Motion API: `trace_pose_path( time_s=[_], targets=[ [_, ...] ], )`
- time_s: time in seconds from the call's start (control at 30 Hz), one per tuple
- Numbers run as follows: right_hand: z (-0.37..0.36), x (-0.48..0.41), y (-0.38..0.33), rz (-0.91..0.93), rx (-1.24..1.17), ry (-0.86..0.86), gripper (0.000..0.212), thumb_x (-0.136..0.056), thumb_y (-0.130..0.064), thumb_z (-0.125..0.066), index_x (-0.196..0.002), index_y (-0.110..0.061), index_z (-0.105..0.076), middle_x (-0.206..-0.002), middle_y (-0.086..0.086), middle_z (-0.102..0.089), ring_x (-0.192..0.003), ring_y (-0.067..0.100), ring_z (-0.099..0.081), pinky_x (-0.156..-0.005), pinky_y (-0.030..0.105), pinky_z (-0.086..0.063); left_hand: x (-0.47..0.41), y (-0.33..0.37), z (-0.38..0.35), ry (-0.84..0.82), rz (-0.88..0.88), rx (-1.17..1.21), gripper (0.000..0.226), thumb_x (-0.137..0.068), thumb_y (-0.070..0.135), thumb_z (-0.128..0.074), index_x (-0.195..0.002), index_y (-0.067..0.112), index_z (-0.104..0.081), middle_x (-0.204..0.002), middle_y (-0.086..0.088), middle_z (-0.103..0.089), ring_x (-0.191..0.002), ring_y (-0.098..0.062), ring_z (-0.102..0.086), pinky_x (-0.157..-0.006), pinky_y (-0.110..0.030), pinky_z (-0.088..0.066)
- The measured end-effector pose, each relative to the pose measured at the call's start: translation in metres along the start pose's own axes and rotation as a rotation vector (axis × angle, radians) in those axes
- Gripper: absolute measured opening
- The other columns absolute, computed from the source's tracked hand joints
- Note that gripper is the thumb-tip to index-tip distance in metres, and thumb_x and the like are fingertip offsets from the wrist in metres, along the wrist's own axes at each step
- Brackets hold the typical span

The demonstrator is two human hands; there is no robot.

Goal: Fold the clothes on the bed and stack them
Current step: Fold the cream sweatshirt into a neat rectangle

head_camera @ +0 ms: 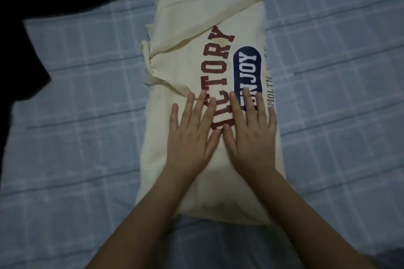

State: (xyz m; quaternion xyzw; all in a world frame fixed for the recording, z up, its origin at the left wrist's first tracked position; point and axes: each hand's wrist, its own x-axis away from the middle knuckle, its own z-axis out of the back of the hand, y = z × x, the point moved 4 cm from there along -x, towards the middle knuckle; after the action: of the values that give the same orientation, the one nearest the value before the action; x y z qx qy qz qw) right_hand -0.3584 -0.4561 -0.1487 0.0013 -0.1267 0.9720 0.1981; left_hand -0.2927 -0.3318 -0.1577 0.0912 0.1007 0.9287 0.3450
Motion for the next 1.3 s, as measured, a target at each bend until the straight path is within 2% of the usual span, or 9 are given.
trace_pose_path(
  time_s=[0.13,0.23,0.37,0.57,0.73,0.87,1.03,1.17,1.3],
  targets=[
    [0.017,-0.002,0.010,0.022,-0.229,0.078,0.059,-0.099,-0.048,-0.035,-0.155,-0.036,-0.025,-0.164,-0.001,-0.019,-0.150,0.022,-0.017,-0.119,0.046,-0.018,0.003,-0.006,0.026,0.110,-0.049,0.120,0.057,-0.102,0.043,-0.027,-0.156,0.029,-0.015,-0.164,0.001,-0.013,-0.152,-0.019,-0.006,-0.122,-0.046,-0.007],
    [0.036,-0.023,0.042,-0.175,-0.452,0.052,0.061,-0.091,-0.059,-0.044,-0.148,-0.053,-0.023,-0.160,-0.001,-0.022,-0.143,0.022,-0.027,-0.110,0.041,-0.025,-0.010,-0.045,0.062,0.319,0.083,0.223,0.061,-0.094,0.041,-0.047,-0.151,0.032,-0.026,-0.159,-0.001,-0.023,-0.146,-0.026,-0.020,-0.120,-0.047,-0.016],
    [0.036,-0.059,0.061,-0.297,-0.853,-0.121,0.060,-0.093,-0.052,-0.057,-0.145,-0.054,-0.029,-0.141,-0.008,-0.050,-0.116,0.008,-0.059,-0.103,0.042,-0.050,-0.036,-0.082,0.058,0.158,0.396,0.722,0.077,-0.080,0.059,-0.058,-0.146,0.051,-0.019,-0.152,0.001,-0.023,-0.140,-0.022,-0.027,-0.105,-0.031,-0.024],
    [0.034,-0.052,0.059,-0.214,-0.743,-0.199,0.077,-0.082,-0.065,-0.063,-0.143,-0.065,-0.017,-0.142,-0.018,-0.040,-0.127,0.015,-0.049,-0.104,0.049,-0.046,-0.036,-0.084,0.042,0.128,0.326,0.705,0.079,-0.080,0.061,-0.063,-0.143,0.059,-0.016,-0.149,-0.001,-0.032,-0.134,-0.016,-0.031,-0.103,-0.032,-0.025],
    [0.029,0.033,0.064,-0.194,-0.676,-0.283,0.093,-0.075,-0.069,-0.065,-0.146,-0.063,-0.005,-0.145,-0.034,-0.025,-0.133,0.009,-0.037,-0.106,0.041,-0.037,0.038,-0.088,0.032,0.063,0.435,0.848,0.096,-0.071,0.060,-0.076,-0.139,0.068,-0.008,-0.154,0.021,-0.028,-0.134,-0.012,-0.038,-0.106,-0.036,-0.038],
    [0.027,0.095,0.057,-0.188,-0.699,-0.341,0.094,-0.076,-0.061,-0.068,-0.148,-0.060,-0.008,-0.136,-0.053,-0.017,-0.130,-0.002,-0.038,-0.103,0.031,-0.037,0.107,-0.068,0.020,0.008,0.359,0.871,0.096,-0.072,0.049,-0.081,-0.142,0.060,-0.016,-0.134,0.058,-0.017,-0.120,0.028,-0.032,-0.092,0.004,-0.028],
    [0.030,0.132,0.056,-0.214,-0.797,-0.348,0.088,-0.080,-0.053,-0.070,-0.150,-0.055,-0.017,-0.148,-0.046,-0.021,-0.131,-0.021,-0.031,-0.102,0.018,-0.036,0.145,-0.060,0.018,-0.122,0.315,0.940,0.085,-0.065,0.051,-0.080,-0.136,0.055,-0.034,-0.139,0.044,-0.034,-0.126,0.024,-0.031,-0.093,0.006,-0.025],
    [0.038,0.148,0.053,-0.229,-0.771,-0.339,0.080,-0.082,-0.043,-0.075,-0.146,-0.053,-0.029,-0.140,-0.050,-0.028,-0.121,-0.027,-0.035,-0.091,-0.001,-0.036,0.157,-0.055,0.021,-0.118,0.337,0.946,0.058,-0.067,0.034,-0.087,-0.116,0.040,-0.056,-0.119,0.033,-0.055,-0.114,0.014,-0.049,-0.089,-0.001,-0.034],
    [0.068,0.153,0.054,-0.343,-0.728,-0.034,0.052,-0.077,-0.024,-0.083,-0.123,-0.031,-0.061,-0.124,-0.019,-0.061,-0.113,-0.001,-0.057,-0.094,0.027,-0.051,0.160,-0.054,0.048,0.019,0.420,0.953,0.041,-0.061,0.023,-0.090,-0.093,0.035,-0.066,-0.099,0.027,-0.065,-0.096,0.011,-0.059,-0.080,-0.007,-0.042]
  ],
)
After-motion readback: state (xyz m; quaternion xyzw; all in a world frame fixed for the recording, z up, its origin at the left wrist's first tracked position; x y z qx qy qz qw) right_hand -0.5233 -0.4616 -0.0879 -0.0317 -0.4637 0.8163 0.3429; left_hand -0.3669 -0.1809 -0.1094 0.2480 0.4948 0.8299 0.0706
